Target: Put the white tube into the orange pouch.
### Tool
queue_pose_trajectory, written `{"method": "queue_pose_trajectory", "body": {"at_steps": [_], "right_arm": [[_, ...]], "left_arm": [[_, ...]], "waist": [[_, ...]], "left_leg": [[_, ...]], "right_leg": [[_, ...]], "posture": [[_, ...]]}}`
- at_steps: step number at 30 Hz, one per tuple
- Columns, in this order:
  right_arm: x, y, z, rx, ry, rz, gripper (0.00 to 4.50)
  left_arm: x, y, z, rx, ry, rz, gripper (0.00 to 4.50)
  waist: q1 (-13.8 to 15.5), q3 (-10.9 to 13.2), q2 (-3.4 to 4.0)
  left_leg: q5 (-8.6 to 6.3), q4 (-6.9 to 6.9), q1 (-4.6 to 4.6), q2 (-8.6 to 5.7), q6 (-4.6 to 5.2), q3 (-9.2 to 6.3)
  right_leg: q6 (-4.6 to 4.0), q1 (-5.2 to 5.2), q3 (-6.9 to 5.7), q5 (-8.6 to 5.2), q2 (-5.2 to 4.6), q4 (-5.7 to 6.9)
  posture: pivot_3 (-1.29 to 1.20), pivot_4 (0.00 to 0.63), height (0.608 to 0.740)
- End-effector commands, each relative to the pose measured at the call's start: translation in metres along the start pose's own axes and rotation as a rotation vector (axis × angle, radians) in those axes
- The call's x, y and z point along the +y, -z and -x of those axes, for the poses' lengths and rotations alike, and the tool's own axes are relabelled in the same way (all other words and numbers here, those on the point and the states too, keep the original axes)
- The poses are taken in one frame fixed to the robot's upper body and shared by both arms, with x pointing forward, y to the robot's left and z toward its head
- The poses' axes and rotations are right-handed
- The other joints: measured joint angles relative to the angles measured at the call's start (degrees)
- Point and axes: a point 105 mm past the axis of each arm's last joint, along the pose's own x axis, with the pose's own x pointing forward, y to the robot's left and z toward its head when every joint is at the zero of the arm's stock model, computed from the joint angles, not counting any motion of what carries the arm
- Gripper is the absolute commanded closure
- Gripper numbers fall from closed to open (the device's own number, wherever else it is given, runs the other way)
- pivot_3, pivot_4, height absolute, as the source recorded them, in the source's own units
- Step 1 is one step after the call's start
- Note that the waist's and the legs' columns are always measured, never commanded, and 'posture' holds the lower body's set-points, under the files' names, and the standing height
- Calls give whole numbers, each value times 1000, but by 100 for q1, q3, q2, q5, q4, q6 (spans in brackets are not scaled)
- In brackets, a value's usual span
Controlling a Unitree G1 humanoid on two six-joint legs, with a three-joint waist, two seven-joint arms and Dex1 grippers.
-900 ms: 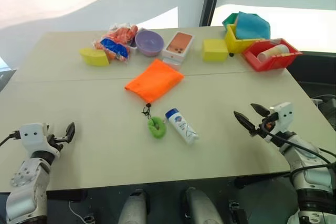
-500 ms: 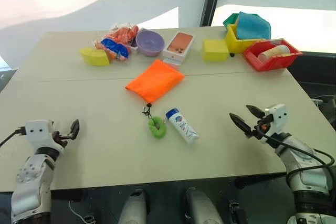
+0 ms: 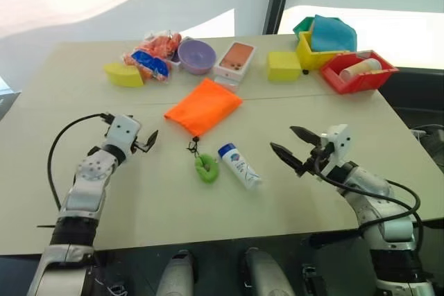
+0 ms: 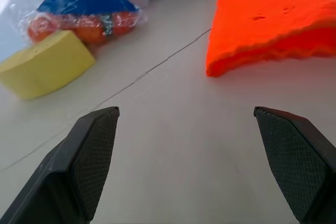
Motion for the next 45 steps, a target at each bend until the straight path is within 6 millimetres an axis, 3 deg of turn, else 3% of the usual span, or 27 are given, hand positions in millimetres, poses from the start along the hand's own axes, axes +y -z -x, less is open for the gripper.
{"method": "queue_pose_trajectory", "body": {"at_steps": [1,9,24,27,32,34,40,45], "right_arm": [[25,-18,-9,-52,-86,17,255],[41,-23,-15,-70,-116,11,255],[47,-18,-14,-54,-121,5,255],[48,-18,-15,-53,-121,5,0],[50,-17,-16,-54,-123,4,0],[52,-17,-17,-55,-125,3,0],[55,-17,-19,-61,-127,0,0],[55,-17,-20,-64,-126,-3,0]], "left_arm": [[-9,-14,-18,-59,53,-65,127],[-37,-26,-50,-96,141,-171,127],[-10,-15,-64,-24,-41,-128,127],[-10,-13,-65,-17,-44,-120,1041],[-13,-13,-66,-23,-42,-114,3689],[-13,-12,-65,-23,-42,-114,4476],[-10,-11,-57,-58,-33,-95,4476],[-8,-8,-31,-119,32,-78,4476]], "waist": [[0,0,0],[5,0,-1],[-9,0,-1],[-13,0,-1],[-3,0,-1],[13,-1,-2],[4,-1,-2],[-42,-2,0]], "left_leg": [[0,1,0,0,0,0],[0,3,-3,-2,0,0],[0,5,1,-1,0,0],[0,6,1,-2,0,0],[0,6,1,-2,0,0],[0,8,1,-2,0,0],[0,11,0,-4,0,0],[0,4,4,-1,0,-1]], "right_leg": [[0,0,0,0,0,0],[9,0,-1,3,0,1],[31,0,-1,10,2,6],[31,0,-1,10,2,6],[30,0,-1,12,2,7],[30,3,-1,12,1,7],[30,6,-1,12,-1,7],[20,5,-1,18,1,8]], "posture": [[0,150,740],[0,150,740],[0,150,740],[0,150,740],[0,150,740],[0,150,740],[0,150,740],[0,150,740]]}}
